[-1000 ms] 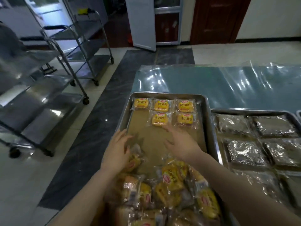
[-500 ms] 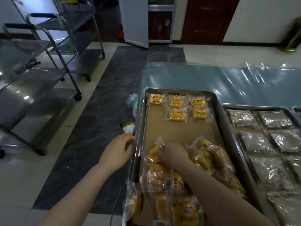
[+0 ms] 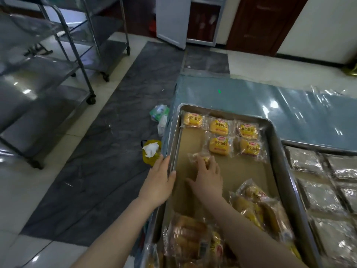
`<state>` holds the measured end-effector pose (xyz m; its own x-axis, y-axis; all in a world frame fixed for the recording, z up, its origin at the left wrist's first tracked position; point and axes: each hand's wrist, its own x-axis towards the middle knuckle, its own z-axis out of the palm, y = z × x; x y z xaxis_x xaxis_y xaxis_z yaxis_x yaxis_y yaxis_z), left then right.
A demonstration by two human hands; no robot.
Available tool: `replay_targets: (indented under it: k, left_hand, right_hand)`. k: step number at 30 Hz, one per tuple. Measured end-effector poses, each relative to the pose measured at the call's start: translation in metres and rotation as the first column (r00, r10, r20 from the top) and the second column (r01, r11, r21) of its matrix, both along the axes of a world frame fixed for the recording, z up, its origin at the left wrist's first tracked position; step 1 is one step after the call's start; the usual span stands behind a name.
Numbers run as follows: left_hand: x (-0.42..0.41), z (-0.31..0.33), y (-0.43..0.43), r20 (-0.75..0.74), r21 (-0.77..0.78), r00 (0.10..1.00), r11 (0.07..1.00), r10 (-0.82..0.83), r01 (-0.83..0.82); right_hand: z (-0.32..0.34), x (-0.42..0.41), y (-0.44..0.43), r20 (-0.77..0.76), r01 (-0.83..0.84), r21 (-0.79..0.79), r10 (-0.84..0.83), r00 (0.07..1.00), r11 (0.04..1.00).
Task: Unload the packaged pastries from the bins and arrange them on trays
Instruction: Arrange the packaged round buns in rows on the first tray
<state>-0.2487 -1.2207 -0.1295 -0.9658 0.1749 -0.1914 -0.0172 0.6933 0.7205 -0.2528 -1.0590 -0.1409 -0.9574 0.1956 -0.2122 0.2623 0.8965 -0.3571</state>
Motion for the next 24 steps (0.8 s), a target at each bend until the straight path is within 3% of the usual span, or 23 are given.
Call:
replay_targets:
  k: [3, 6, 8, 10, 14, 17, 19, 21, 24]
  left_hand:
    - [0.007, -0.012, 0.000, 0.008, -0.027, 1.000, 1.000, -0.009, 0.009]
    - [0.010, -0.016, -0.002, -0.023, -0.068, 1.000, 0.998, 0.002, -0.004]
    - [0.009, -0.016, -0.001, -0.054, -0.114, 0.999, 0.993, -0.002, -0.004]
    - [0.009, -0.017, -0.001, -0.099, -0.181, 0.995, 0.983, -0.011, -0.007]
    - [0.008, -0.021, 0.001, -0.186, -0.341, 0.982, 0.940, -0.034, -0.032]
    - [0.009, -0.022, 0.003, -0.196, -0.382, 0.980, 0.923, -0.036, -0.042]
    - [0.008, -0.022, 0.004, -0.197, -0.388, 0.980, 0.921, -0.037, -0.043]
    - [0.008, -0.022, 0.004, -0.208, -0.386, 0.977, 0.922, -0.041, -0.043]
    - [0.008, -0.023, 0.003, -0.217, -0.362, 0.975, 0.931, -0.040, -0.042]
  right_hand:
    - [-0.004, -0.009, 0.005, -0.065, 0.001, 0.019, 0.000, 0.998, 1.000]
    - [-0.004, -0.020, 0.018, -0.049, 0.032, -0.239, -0.046, 0.998, 0.970]
    - [-0.003, -0.025, 0.026, -0.049, 0.067, -0.463, -0.101, 0.994, 0.884]
    - [0.000, -0.032, 0.030, -0.117, 0.057, -0.557, -0.146, 0.982, 0.829]
    - [0.006, -0.062, 0.028, -0.370, -0.192, -0.351, 0.053, 0.927, 0.916]
    - [0.005, -0.085, 0.024, -0.422, -0.297, -0.190, 0.196, 0.885, 0.936]
    - [-0.002, -0.095, 0.023, -0.393, -0.332, -0.018, 0.298, 0.870, 0.943]
    - [-0.013, -0.101, 0.024, -0.269, -0.366, 0.201, 0.411, 0.871, 0.909]
    - [-0.032, -0.099, 0.025, -0.137, -0.430, 0.289, 0.482, 0.866, 0.855]
